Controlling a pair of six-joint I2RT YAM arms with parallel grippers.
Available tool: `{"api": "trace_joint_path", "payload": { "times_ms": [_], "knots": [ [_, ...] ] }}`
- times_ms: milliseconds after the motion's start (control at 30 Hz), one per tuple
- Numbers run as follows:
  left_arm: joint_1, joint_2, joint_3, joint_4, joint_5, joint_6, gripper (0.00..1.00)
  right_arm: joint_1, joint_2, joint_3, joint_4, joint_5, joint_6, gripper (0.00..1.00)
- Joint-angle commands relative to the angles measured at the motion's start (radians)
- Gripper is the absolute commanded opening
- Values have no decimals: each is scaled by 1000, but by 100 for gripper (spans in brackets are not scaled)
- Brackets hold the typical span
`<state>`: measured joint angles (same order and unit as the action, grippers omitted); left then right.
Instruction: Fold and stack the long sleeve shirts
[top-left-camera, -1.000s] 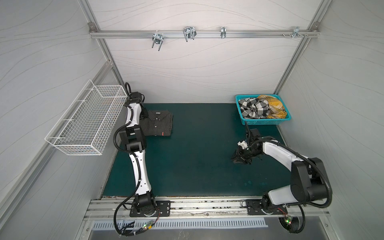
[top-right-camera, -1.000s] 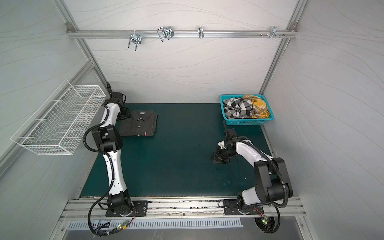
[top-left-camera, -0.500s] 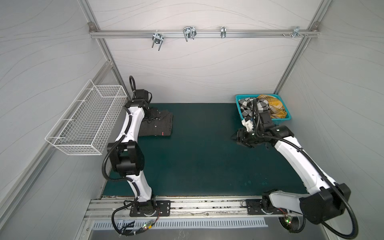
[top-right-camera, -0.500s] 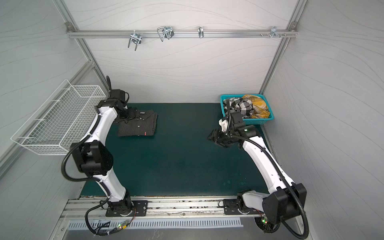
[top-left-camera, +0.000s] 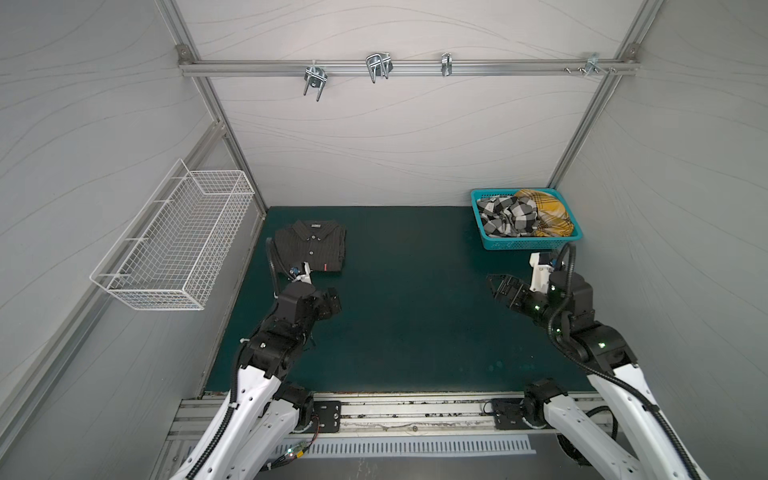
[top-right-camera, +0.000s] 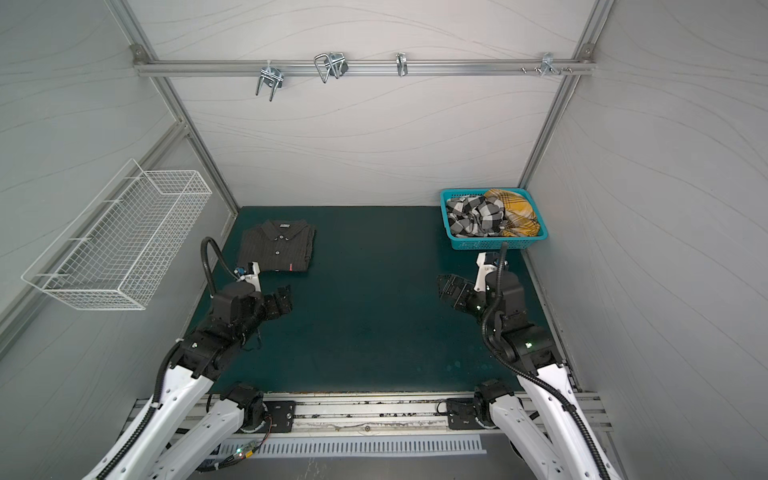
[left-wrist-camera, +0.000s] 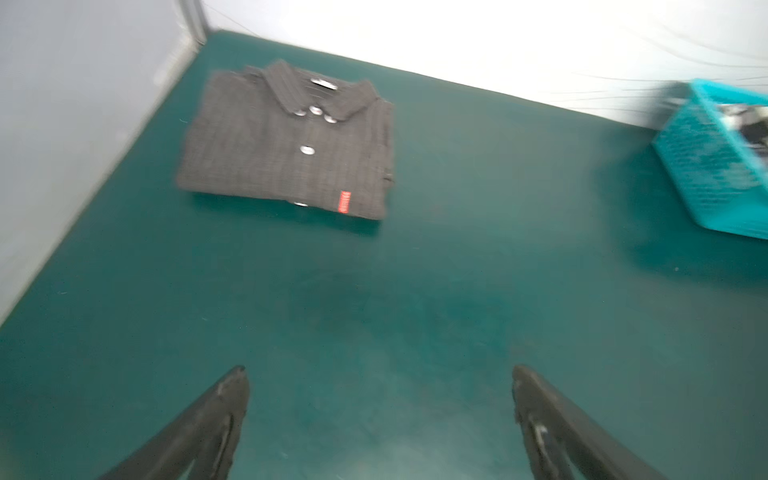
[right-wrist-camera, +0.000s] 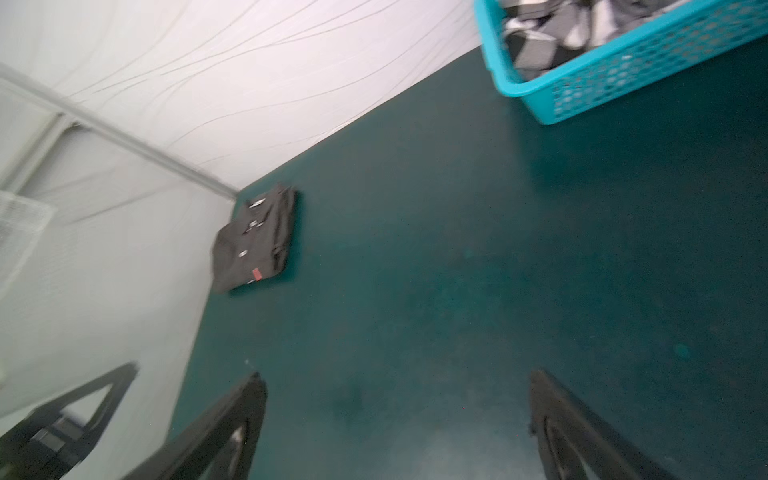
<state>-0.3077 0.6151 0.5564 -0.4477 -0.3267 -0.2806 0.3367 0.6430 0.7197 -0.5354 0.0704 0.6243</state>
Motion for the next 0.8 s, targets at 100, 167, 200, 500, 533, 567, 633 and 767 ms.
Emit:
{"api": "trace_joint_path", "payload": {
  "times_ms": [100, 167, 200, 500, 533, 567, 633, 767],
  "knots": [
    [14, 106, -198, 453, -254, 210, 99, -81, 124, -169, 194, 497, 27, 99],
    [74, 231, -201, 506, -229, 203, 99, -137, 231, -171, 217, 495, 26, 99],
    [134, 296, -184, 517, -163, 164, 99, -153, 292, -157, 223, 509, 19, 99],
    [303, 743, -108, 994, 49, 223, 100, -183, 702, -178, 860, 555, -386, 99],
    [310, 761, -116, 1052, 63, 221, 100, -184, 734, -202, 944, 526, -419, 99],
    [323, 778, -127, 1105, 82, 205, 100, -194, 783, -224, 1050, 464, -467, 99],
    [352, 847, -182, 1276, 147, 180, 100, -207, 817, -199, 1087, 307, -523, 99],
    [354, 915, -198, 1380, 169, 191, 100, -235, 895, -212, 1176, 91, -582, 99]
  ]
}}
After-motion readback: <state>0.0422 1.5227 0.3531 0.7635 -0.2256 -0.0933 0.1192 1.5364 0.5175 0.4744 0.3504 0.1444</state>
